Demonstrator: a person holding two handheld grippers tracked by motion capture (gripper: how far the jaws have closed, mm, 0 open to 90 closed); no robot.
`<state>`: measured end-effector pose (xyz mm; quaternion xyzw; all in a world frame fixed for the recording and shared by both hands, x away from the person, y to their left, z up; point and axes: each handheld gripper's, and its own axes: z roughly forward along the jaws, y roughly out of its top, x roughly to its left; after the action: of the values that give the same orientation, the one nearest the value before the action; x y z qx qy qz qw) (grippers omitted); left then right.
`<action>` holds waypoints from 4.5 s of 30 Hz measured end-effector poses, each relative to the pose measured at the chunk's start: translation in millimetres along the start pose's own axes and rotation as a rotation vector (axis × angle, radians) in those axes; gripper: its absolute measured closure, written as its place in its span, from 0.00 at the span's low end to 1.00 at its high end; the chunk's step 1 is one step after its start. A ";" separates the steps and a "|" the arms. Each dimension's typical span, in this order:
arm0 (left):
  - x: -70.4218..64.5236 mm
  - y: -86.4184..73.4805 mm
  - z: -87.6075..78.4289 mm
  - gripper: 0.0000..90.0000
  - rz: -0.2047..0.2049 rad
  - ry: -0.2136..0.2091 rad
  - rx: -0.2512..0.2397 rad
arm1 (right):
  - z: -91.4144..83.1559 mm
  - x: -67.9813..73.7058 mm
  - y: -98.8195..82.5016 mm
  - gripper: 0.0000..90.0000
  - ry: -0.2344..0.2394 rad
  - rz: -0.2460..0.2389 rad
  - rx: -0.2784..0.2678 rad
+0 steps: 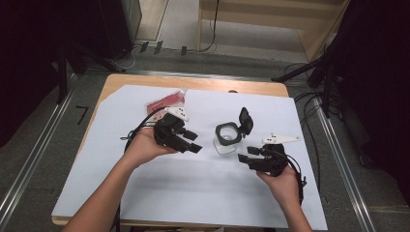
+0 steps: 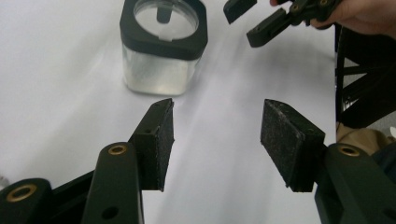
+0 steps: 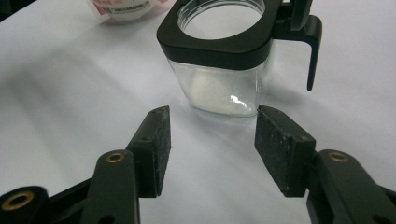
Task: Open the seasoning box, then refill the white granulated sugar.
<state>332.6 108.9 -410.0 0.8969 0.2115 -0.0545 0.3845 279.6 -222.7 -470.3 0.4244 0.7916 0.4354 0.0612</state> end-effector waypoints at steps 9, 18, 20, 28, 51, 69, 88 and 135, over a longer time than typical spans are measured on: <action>7.0 -11.2 -10.5 0.50 -0.021 0.003 -0.018 | 4.6 0.8 2.3 0.52 0.008 -0.018 0.007; 13.7 -24.8 -30.9 0.50 -0.046 0.024 -0.027 | 8.4 3.1 3.3 0.52 0.017 -0.024 0.017; 16.0 -29.5 -34.7 0.49 -0.056 0.029 -0.019 | 8.0 3.0 3.5 0.52 0.017 -0.023 0.016; 20.6 -42.7 -51.6 0.49 -0.084 0.062 -0.017 | 7.9 2.4 5.2 0.52 0.032 -0.031 0.009; 36.0 -80.3 -114.9 0.50 -0.201 0.185 -0.084 | 12.5 4.2 6.7 0.52 0.035 -0.041 0.027; 53.8 -65.3 -103.4 0.58 -0.246 0.224 -0.140 | 11.1 6.7 1.7 0.51 0.024 -0.037 0.031; 70.9 -50.0 -83.8 0.71 -0.248 0.282 -0.168 | 12.4 9.5 -2.5 0.51 0.011 -0.036 0.045; 26.7 18.9 -90.6 1.00 -0.196 0.089 -0.191 | 17.0 42.0 17.1 0.55 0.078 -0.085 -0.043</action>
<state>358.8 170.8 -341.1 0.8327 0.3193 -0.0314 0.4513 271.5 -176.9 -456.6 0.3717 0.8011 0.4656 0.0578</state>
